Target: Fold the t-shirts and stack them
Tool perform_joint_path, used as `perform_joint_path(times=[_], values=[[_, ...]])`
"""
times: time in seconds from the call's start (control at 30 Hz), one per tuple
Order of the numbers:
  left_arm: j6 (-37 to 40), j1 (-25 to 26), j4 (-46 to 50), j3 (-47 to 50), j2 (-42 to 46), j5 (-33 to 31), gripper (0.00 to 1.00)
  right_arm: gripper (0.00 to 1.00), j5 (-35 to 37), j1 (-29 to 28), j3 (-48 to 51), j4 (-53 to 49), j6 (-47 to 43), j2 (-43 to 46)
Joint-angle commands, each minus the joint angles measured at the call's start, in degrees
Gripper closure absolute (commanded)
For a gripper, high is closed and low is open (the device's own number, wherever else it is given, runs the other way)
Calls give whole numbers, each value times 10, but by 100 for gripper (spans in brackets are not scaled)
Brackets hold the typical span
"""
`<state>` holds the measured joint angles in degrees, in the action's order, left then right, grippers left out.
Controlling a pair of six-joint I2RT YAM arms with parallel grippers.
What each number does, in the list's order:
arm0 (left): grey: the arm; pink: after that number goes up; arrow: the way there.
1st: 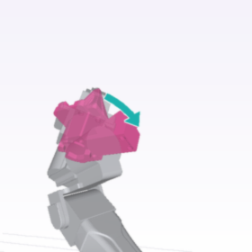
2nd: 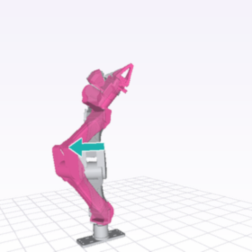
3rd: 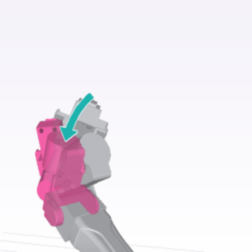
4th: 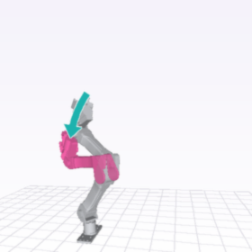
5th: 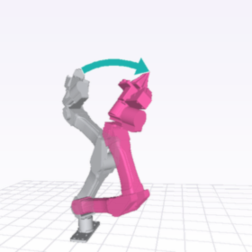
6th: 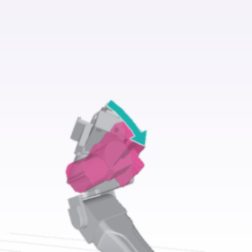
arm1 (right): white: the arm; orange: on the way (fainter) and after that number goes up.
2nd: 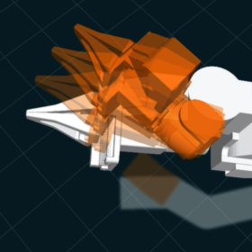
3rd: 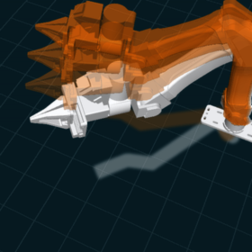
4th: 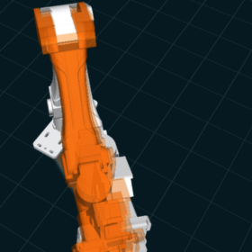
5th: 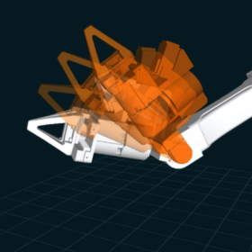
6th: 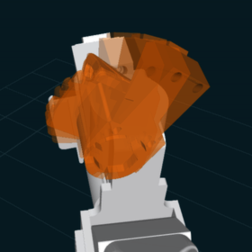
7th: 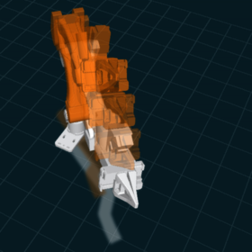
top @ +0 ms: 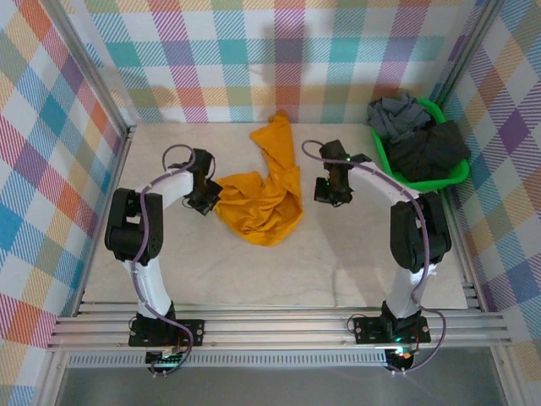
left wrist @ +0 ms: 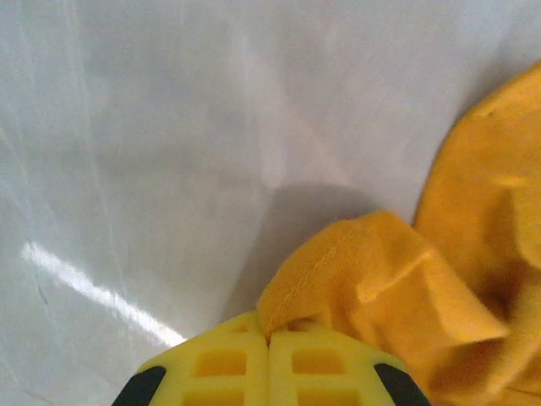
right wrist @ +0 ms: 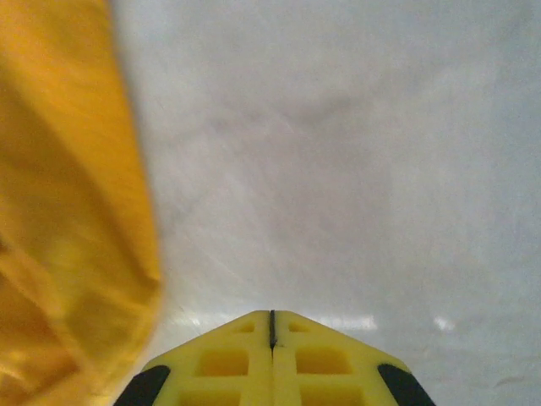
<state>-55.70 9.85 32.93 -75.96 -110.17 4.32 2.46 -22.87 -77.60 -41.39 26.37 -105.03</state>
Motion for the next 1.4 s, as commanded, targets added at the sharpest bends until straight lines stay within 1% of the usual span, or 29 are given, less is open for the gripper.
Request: perform_joint_path(times=[0.0, 0.07, 0.13, 0.2, 0.23, 0.3, 0.33, 0.37, 0.4, 0.43, 0.47, 0.53, 0.6, 0.63, 0.73, 0.83, 0.93, 1.03, 1.13, 1.2, 1.23, 1.3, 1.33, 1.37], values=[[42, -33, 44, -57, -13, -51, 100, 100, -40, 0, 30, 9, 33, 28], [54, -72, 73, -87, -18, -81, 100, 100, -52, 0, 41, 12, 35, 38], [74, -105, 78, -113, -24, -102, 100, 100, -70, -1, 42, 10, 39, 44], [100, -121, 84, -153, -38, -115, 100, 100, -87, -1, 42, 8, 44, 51], [112, -122, 93, -180, -46, -119, 97, 100, -97, -1, 42, 9, 47, 55], [127, -111, 112, -225, -57, -127, 62, 100, -115, -1, 41, 11, 54, 63], [129, -99, 126, -243, -59, -137, 45, 98, -122, -1, 38, 11, 57, 66], [131, -84, 139, -257, -58, -146, 36, 96, -126, -1, 36, 10, 59, 69], [129, -67, 147, -264, -54, -149, 34, 96, -130, 0, 33, 9, 60, 71], [120, -46, 155, -265, -49, -145, 34, 95, -133, -1, 30, 7, 60, 73], [107, -25, 152, -256, -41, -124, 37, 95, -136, -1, 27, 6, 60, 75], [90, 12, 124, -228, -27, -69, 48, 94, -141, 0, 20, 4, 54, 77], [90, 41, 89, -207, -26, -17, 48, 93, -148, 1, 14, 3, 48, 76], [93, 53, 72, -202, -37, 20, 47, 93, -152, 3, 11, 2, 43, 75], [121, 68, 73, -231, -85, 64, 48, 92, -159, 9, 7, 6, 38, 75], [148, 75, 93, -268, -134, 58, 49, 91, -168, 18, 9, 8, 37, 76], [158, 76, 95, -286, -163, 58, 49, 91, -173, 25, 11, 9, 36, 80], [176, 80, 117, -305, -173, 23, 48, 91, -177, 28, 15, 10, 35, 84], [181, 81, 103, -294, -170, 24, 48, 91, -180, 30, 19, 13, 38, 87], [185, 85, 93, -287, -169, 31, 60, 91, -181, 30, 22, 15, 41, 88], [185, 88, 86, -282, -166, 32, 69, 90, -182, 31, 23, 17, 42, 88], [187, 96, 75, -271, -154, 32, 83, 90, -181, 31, 22, 18, 42, 86], [186, 101, 74, -268, -146, 32, 88, 90, -180, 31, 21, 19, 43, 85], [188, 107, 75, -263, -135, 32, 94, 90, -179, 32, 20, 19, 43, 83]])
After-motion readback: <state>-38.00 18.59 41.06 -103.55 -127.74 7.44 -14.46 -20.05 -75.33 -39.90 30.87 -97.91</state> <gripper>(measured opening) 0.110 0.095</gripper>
